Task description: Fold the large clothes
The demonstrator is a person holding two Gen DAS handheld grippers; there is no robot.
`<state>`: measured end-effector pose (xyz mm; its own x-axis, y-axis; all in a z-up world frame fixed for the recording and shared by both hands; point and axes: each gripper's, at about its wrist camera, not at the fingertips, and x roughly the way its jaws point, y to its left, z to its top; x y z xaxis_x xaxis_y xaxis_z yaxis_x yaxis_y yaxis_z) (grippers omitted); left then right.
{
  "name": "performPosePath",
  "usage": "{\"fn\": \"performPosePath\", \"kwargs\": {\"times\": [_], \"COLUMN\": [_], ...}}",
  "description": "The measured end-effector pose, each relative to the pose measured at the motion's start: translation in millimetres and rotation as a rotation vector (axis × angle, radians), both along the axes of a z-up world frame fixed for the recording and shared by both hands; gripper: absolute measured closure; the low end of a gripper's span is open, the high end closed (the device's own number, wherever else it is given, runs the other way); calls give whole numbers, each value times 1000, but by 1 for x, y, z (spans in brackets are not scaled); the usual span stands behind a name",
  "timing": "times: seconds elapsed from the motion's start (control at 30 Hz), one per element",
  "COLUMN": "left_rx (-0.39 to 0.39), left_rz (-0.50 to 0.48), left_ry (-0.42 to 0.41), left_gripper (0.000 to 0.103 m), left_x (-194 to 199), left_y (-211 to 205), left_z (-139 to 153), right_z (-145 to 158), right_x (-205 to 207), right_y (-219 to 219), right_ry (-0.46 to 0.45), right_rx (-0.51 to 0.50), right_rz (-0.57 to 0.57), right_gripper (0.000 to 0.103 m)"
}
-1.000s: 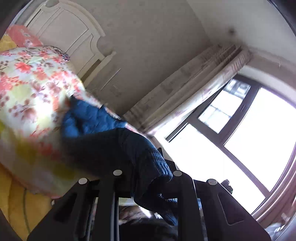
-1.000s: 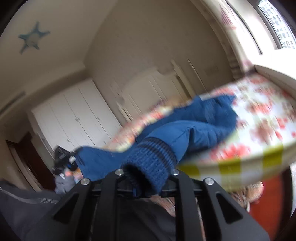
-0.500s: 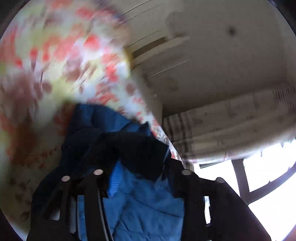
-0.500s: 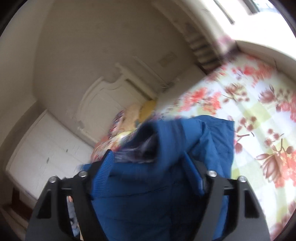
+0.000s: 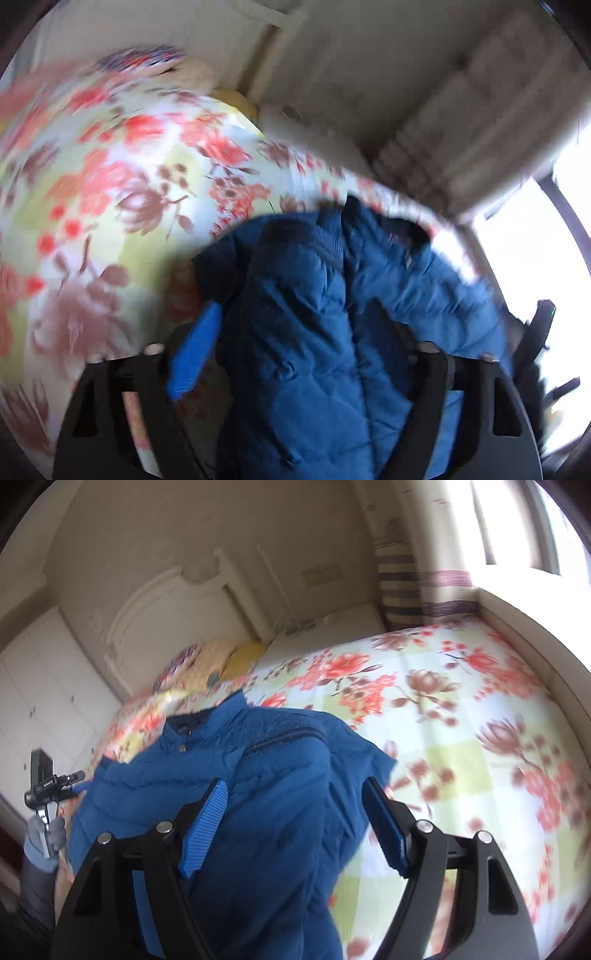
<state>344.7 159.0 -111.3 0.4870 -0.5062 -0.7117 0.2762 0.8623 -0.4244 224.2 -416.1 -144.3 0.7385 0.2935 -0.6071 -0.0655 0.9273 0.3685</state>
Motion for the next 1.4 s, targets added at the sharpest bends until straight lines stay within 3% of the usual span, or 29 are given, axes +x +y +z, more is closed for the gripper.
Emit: {"fn": "performPosePath", "kwargs": {"times": [0.23,0.4,0.47,0.53,0.63,0.7,0.83,0.93,1.0,1.1,1.17,1.23,1.27,1.33,1.4], "left_rx": [120,101,81,86,119,119,102,74,127,243,317,417,431,437,463], "left_rz": [-91,-108,-113,-111,-69,-51,-33,-18,15,54,74,90,92,119,123], "left_ry": [37,68,55,14,-123,-213,-285,-313,-293,-159,-51,-31,-27,-67,-101], "left_gripper": [19,19,27,59,79,81,81,81,81,80,80,79,78,77,74], "left_x": [24,50,53,50,28,0,-22,3,38,105,136,142,141,136,133], "left_y": [-22,-28,-31,-36,-36,-37,-34,-37,-48,-68,-80,-91,-96,-96,-97], "left_z": [-22,-26,-23,-19,-4,12,51,96,111,79,27,-19,-40,-39,-32], "right_z": [-12,-23,-24,-21,-7,12,48,92,112,95,49,5,-19,-24,-22], "right_x": [37,45,45,41,25,3,-22,-7,24,84,124,142,145,139,135], "right_y": [18,18,17,20,32,48,68,61,55,45,43,44,41,30,29], "right_ry": [74,85,69,41,-39,-103,-178,-231,-222,-84,61,161,190,158,154], "right_rx": [-86,-50,-36,-60,-141,-216,-298,-258,-234,-235,-231,-244,-216,-133,-140], "right_rz": [101,119,118,114,115,110,118,88,41,-27,-46,-65,-69,-89,-95], "right_gripper": [28,28,31,49,82,86,89,89,89,89,89,86,85,82,77]}}
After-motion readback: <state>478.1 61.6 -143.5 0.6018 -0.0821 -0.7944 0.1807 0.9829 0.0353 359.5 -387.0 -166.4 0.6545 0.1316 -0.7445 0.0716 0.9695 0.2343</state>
